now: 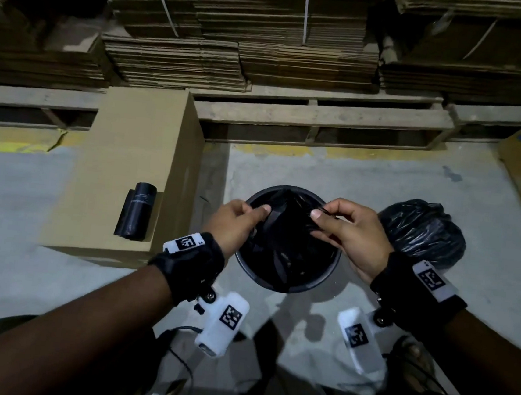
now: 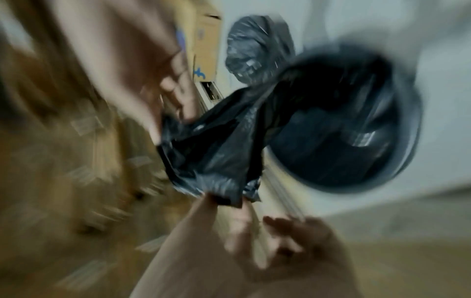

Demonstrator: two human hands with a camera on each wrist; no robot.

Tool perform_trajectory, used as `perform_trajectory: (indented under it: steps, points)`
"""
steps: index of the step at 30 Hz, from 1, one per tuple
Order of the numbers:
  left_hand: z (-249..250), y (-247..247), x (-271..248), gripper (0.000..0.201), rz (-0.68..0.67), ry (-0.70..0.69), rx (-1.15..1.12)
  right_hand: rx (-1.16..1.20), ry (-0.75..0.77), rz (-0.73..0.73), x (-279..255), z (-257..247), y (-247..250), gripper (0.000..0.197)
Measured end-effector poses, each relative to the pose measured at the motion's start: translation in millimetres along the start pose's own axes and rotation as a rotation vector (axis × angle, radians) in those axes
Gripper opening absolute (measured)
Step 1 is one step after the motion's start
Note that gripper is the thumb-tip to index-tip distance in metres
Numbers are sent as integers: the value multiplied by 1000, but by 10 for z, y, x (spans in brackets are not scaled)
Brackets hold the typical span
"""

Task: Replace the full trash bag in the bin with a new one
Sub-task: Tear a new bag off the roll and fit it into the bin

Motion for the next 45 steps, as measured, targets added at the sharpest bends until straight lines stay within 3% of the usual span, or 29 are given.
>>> perform_trajectory:
  steps: [3, 5, 7, 9, 12, 14, 17, 19, 21, 24, 27, 32, 36, 39, 42, 45]
  points:
    - [-239, -108, 0, 61, -175, 341, -232, 2, 5, -4, 3, 26, -5, 19]
    - [-249, -164, -23, 63, -245, 395, -384, 18, -1, 20, 24, 39, 21, 21]
    - [-169, -168, 2, 51, -215, 301, -450, -3, -16, 80, 52, 64, 80, 25]
    - [-19, -66, 59, 43, -111, 67, -343, -234, 17, 209, 66, 63, 197, 37]
    - [292, 141, 75, 37, 5, -330, -15, -784, 151, 404, 32, -55, 348, 39]
    - [481, 227, 25, 30, 63, -514, 238, -865, 203, 459, 3, -121, 398, 31]
    - [546, 267, 54, 39, 49, -570, 308, -848, 360, 422, 3, -240, 380, 13]
    - [509, 251, 79, 46, -21, -525, 322, -895, 526, 332, -20, -345, 288, 22]
    - [485, 237, 72, 43, -56, -496, 383, -961, 575, 245, -19, -380, 213, 31]
    - [441, 267, 64, 41, -7, -433, 456, -1025, 458, 192, 24, -299, 226, 32]
    - [360, 228, 72, 62, -26, -378, 575, -1100, 375, 143, 35, -232, 257, 40]
    - [194, 174, 62, 91, -107, -343, 665, -1273, 179, -85, 85, 4, 257, 49]
    - [91, 212, 67, 96, -106, -332, 710, -1461, 28, 16, 177, 162, 461, 42]
    - [-39, 321, 95, 97, -52, -213, 730, -1422, -100, 82, 225, 246, 625, 32]
    - [-177, 399, 105, 90, -26, -105, 741, -1380, -225, 23, 214, 370, 684, 30]
    - [-301, 364, 106, 92, -73, -74, 763, -1391, -242, -37, 199, 462, 665, 35]
Point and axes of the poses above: each hand's wrist, its own x-axis towards the middle knuckle, its own y-axis out of the back of the hand, z = x × y, the point moved 6 cm from there along x, towards the middle knuckle, and after that the axes turned 8 degrees about -x, right-handed, at the moved point
